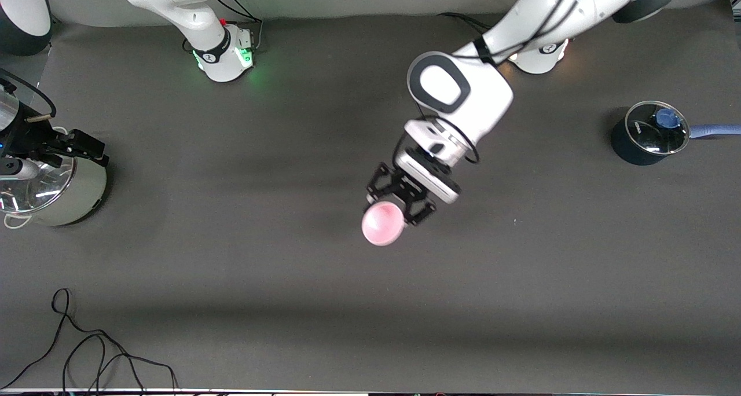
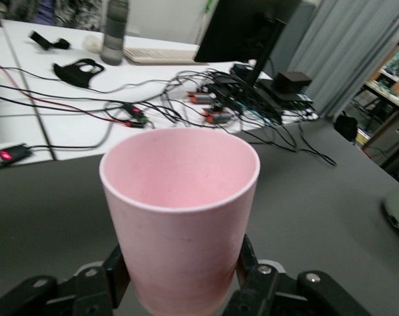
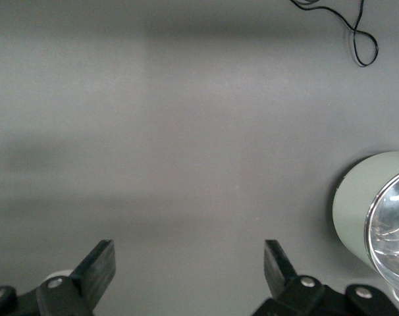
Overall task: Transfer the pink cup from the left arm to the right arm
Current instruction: 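Carry the cup with the left gripper while the right gripper approaches it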
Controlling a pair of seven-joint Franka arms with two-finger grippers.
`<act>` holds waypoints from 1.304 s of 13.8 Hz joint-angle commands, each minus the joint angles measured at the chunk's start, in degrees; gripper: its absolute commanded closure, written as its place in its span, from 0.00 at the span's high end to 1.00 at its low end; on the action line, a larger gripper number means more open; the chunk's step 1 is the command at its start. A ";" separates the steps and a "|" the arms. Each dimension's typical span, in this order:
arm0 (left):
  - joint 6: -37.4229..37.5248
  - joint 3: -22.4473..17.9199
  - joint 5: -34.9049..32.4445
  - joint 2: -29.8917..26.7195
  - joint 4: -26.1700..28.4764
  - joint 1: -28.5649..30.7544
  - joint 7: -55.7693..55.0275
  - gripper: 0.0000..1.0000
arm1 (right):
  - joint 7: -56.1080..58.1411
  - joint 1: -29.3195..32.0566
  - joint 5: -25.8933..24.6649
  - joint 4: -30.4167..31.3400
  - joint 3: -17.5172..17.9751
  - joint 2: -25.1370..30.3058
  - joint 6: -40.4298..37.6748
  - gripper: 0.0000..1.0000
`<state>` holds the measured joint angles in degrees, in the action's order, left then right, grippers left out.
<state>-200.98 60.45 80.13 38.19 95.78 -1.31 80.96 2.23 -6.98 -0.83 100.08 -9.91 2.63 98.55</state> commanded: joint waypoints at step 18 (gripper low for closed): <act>-0.11 -1.57 0.99 -11.21 8.45 -8.36 -10.12 0.29 | -58.82 -31.51 10.91 -22.72 0.77 -21.51 -1.08 1.00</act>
<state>-201.25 60.12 80.28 29.78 102.97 -8.87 72.64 -53.42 -37.99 6.75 83.50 -8.47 -13.83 98.78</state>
